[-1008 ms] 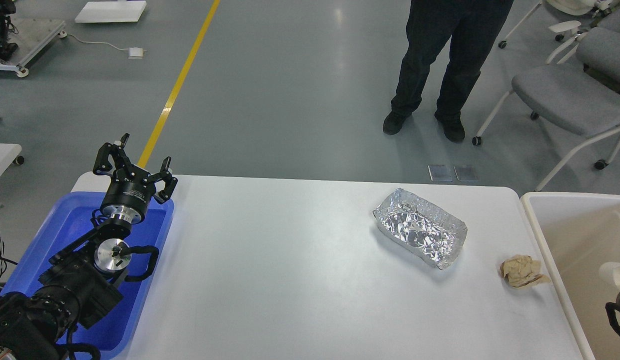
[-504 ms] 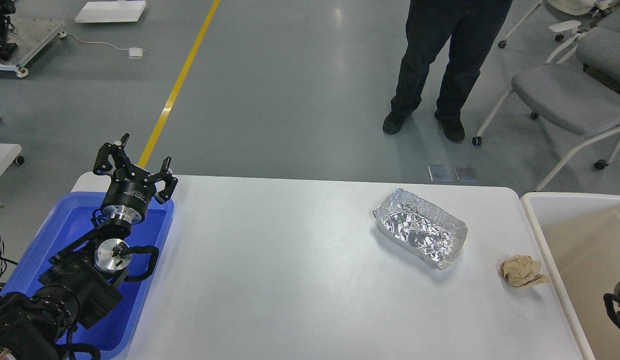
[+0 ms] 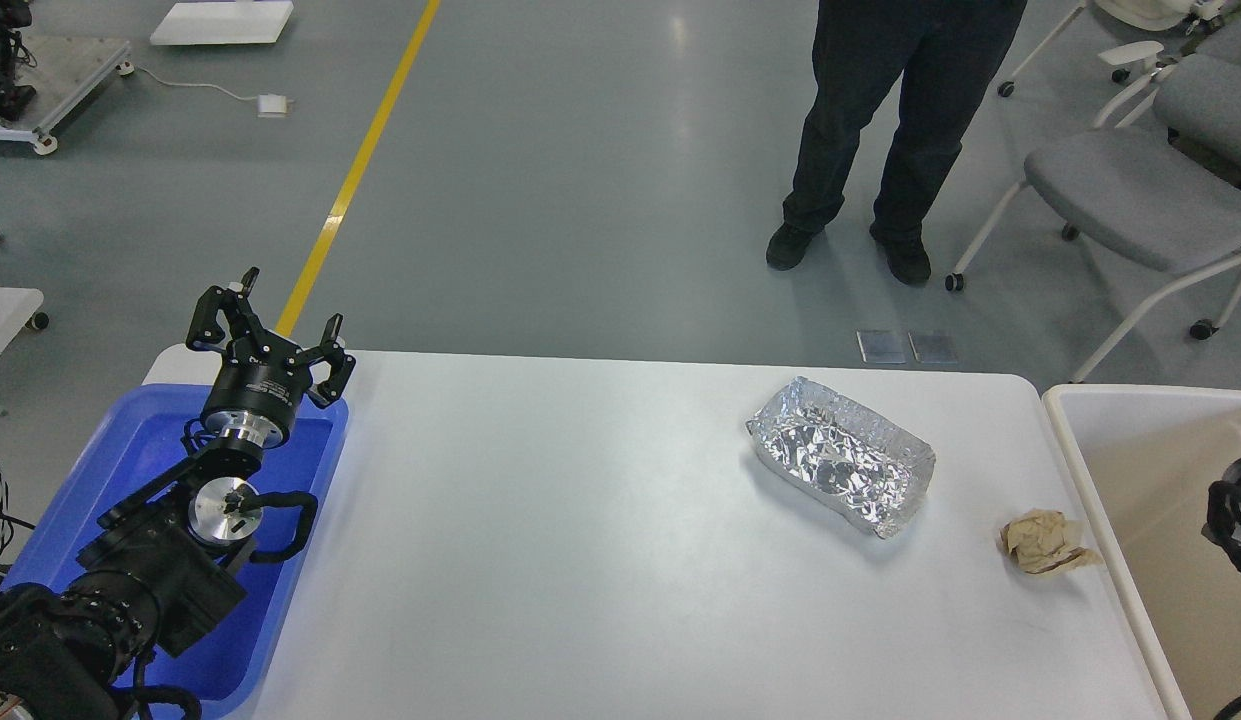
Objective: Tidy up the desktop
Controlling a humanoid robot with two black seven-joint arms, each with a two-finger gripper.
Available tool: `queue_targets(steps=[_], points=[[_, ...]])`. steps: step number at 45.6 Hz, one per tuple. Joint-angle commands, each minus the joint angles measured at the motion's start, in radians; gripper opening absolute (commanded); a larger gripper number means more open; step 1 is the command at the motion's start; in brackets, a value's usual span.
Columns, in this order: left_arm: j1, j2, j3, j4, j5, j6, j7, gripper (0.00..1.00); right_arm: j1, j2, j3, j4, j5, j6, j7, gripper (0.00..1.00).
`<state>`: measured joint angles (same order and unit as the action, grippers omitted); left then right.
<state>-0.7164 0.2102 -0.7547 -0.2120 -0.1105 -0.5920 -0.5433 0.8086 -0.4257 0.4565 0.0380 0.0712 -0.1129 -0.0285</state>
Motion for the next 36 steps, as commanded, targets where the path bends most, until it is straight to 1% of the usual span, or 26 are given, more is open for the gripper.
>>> queue_targets(steps=[1, 5, 9, 12, 16, 22, 36], points=[[0.000, 0.000, 0.000, 0.000, 0.000, 0.000, 0.000, 1.00, 0.095, -0.024, 0.137, 0.003, 0.007, 0.122, -0.005, 1.00], [0.000, 0.000, 0.000, 0.000, 0.000, 0.000, 0.000, 1.00, 0.112, -0.031, 0.201, 0.017, 0.039, 0.186, -0.005, 1.00], [0.000, 0.000, 0.000, 0.000, 0.000, 0.000, 0.000, 1.00, 0.113, -0.031, 0.255, 0.039, 0.090, 0.274, -0.005, 1.00], [0.000, 0.000, 0.000, 0.000, 0.000, 0.000, 0.000, 1.00, 0.110, -0.028, 0.292, 0.057, 0.159, 0.337, -0.005, 1.00], [0.000, 0.000, 0.000, 0.000, 0.000, 0.000, 0.000, 1.00, 0.101, -0.016, 0.330, 0.062, 0.260, 0.392, -0.004, 1.00], [0.000, 0.000, 0.000, 0.000, 0.000, 0.000, 0.000, 1.00, 0.103, 0.048, 0.337, 0.068, 0.326, 0.421, -0.004, 1.00], [0.000, 0.000, 0.000, 0.000, 0.000, 0.000, 0.000, 1.00, 0.093, 0.068, 0.355, 0.140, 0.361, 0.490, -0.005, 1.00]])
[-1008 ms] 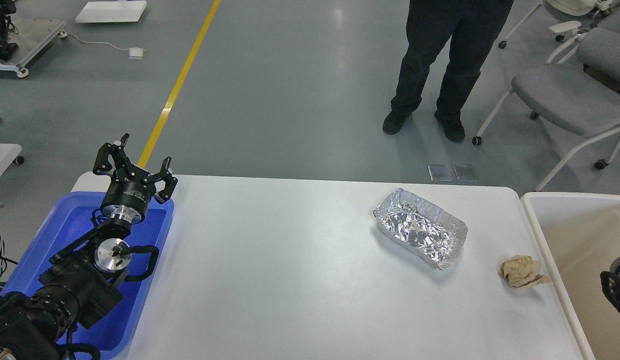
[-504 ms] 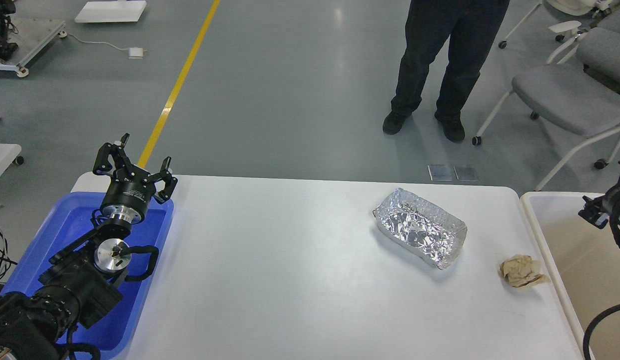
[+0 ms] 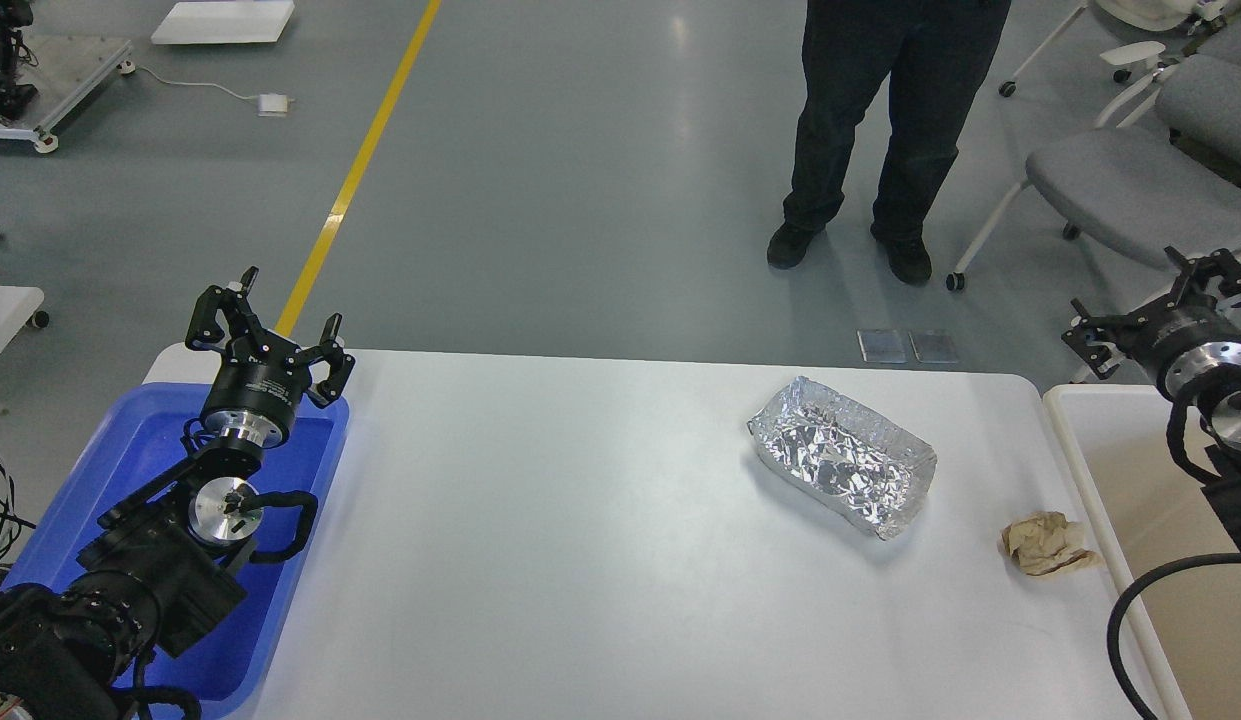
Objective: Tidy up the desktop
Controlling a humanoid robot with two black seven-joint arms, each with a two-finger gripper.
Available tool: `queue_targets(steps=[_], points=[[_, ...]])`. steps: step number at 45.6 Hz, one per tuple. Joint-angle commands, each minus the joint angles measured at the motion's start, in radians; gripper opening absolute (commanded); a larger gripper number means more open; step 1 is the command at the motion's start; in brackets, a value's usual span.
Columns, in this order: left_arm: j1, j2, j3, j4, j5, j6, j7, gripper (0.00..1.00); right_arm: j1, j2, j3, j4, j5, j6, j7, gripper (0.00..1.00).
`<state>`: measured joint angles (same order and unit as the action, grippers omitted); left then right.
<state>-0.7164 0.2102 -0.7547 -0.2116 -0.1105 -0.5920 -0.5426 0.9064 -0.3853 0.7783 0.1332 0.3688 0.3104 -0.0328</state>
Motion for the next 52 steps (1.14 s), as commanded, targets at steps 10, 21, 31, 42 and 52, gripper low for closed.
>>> queue_targets(steps=[10, 21, 31, 42, 52], points=[[0.000, 0.000, 0.000, 0.000, 0.000, 0.000, 0.000, 1.00, -0.020, 0.085, 0.039, 0.068, 0.104, 0.079, 0.002, 1.00], [0.000, 0.000, 0.000, 0.000, 0.000, -0.002, 0.000, 1.00, -0.023, 0.146, 0.024, 0.062, 0.090, 0.078, 0.005, 1.00], [0.000, 0.000, 0.000, 0.000, 0.000, 0.000, 0.000, 1.00, -0.041, 0.200, 0.027, 0.062, 0.090, 0.081, 0.008, 1.00], [0.000, 0.000, 0.000, 0.000, 0.000, 0.000, 0.000, 1.00, -0.050, 0.224, 0.032, 0.062, 0.090, 0.082, 0.010, 1.00], [0.000, 0.000, 0.000, 0.000, 0.000, 0.000, 0.000, 1.00, -0.066, 0.236, 0.029, 0.062, 0.090, 0.085, 0.010, 1.00]])
